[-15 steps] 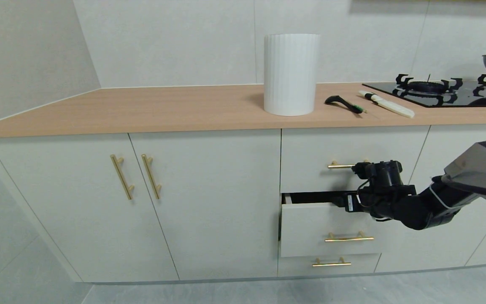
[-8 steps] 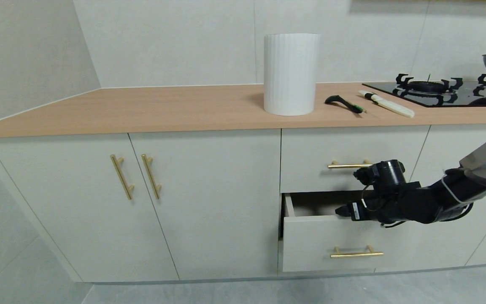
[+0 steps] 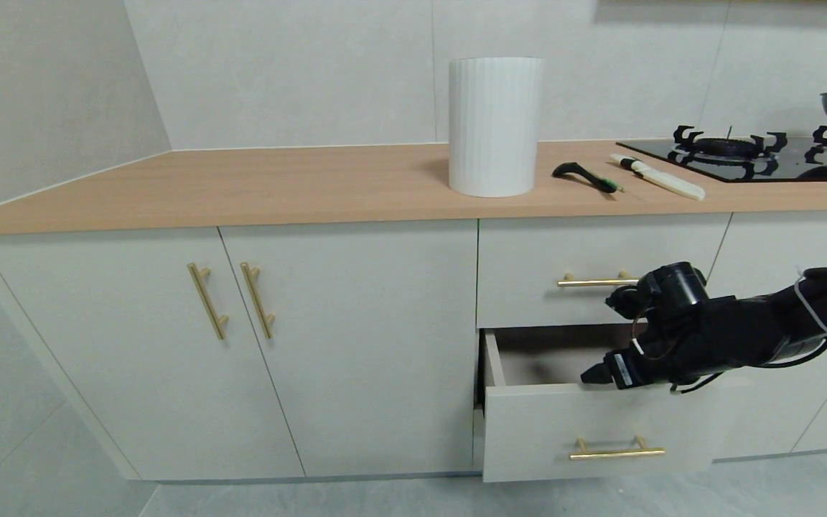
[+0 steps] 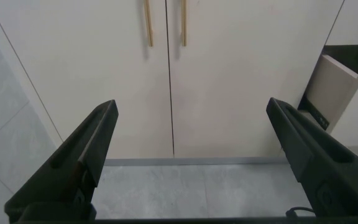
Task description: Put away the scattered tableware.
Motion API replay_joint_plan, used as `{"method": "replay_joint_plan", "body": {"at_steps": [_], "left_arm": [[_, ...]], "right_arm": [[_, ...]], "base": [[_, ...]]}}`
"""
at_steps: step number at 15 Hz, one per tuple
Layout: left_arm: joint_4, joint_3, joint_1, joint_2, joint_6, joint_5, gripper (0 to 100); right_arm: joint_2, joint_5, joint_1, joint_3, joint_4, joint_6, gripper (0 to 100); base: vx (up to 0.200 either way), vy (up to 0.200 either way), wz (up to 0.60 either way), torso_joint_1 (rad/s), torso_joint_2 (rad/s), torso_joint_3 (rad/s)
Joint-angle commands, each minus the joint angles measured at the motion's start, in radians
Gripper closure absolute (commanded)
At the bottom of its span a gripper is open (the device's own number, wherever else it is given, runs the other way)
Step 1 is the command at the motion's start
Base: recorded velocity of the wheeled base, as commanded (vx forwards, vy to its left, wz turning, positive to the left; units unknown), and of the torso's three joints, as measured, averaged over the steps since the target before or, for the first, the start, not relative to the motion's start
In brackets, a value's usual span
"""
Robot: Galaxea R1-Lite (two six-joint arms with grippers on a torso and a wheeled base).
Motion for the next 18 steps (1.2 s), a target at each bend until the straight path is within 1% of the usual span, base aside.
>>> {"method": "replay_joint_plan", "body": {"at_steps": [1,2,3,6,7,10,13,16,17,18], "left_arm": [[0.0,0.0,0.0,0.0,0.0,0.0,0],[0.0,0.0,0.0,0.0,0.0,0.0,0],[-0.001,0.0,0.0,0.0,0.0,0.0,0],[0.0,0.0,0.0,0.0,0.0,0.0,0],[0.0,0.0,0.0,0.0,0.0,0.0,0],[0.0,0.0,0.0,0.0,0.0,0.0,0],[0.0,0.0,0.0,0.0,0.0,0.0,0],[0.0,0.0,0.0,0.0,0.0,0.0,0],[-0.001,0.0,0.0,0.0,0.0,0.0,0],[-0.001,0.0,0.0,0.0,0.0,0.0,0]], "right_arm": [[-0.022,0.003,0.001,0.003,0.021,-0.018,0],[-0.022,0.003,0.001,0.003,0.033,-0.023,0],[-0.023,0.002,0.005,-0.003,0.075,-0.037,0],[-0.029,0.0,0.005,0.006,0.098,-0.071,0],[-0.039,0.0,0.006,0.003,0.158,-0.095,0],[-0.063,0.0,0.023,0.006,0.244,-0.138,0],[-0.082,-0.007,0.061,0.006,0.345,-0.164,0],[-0.097,-0.01,0.107,0.028,0.386,-0.17,0],[-0.115,-0.026,0.149,0.06,0.399,-0.186,0],[-0.117,-0.032,0.163,0.068,0.399,-0.186,0]], "base": [[0.0,0.0,0.0,0.0,0.0,0.0],[0.0,0.0,0.0,0.0,0.0,0.0],[0.0,0.0,0.0,0.0,0.0,0.0],[0.0,0.0,0.0,0.0,0.0,0.0],[0.0,0.0,0.0,0.0,0.0,0.0],[0.0,0.0,0.0,0.0,0.0,0.0],[0.0,0.0,0.0,0.0,0.0,0.0],[0.0,0.0,0.0,0.0,0.0,0.0],[0.0,0.0,0.0,0.0,0.0,0.0],[0.0,0.0,0.0,0.0,0.0,0.0]]}}
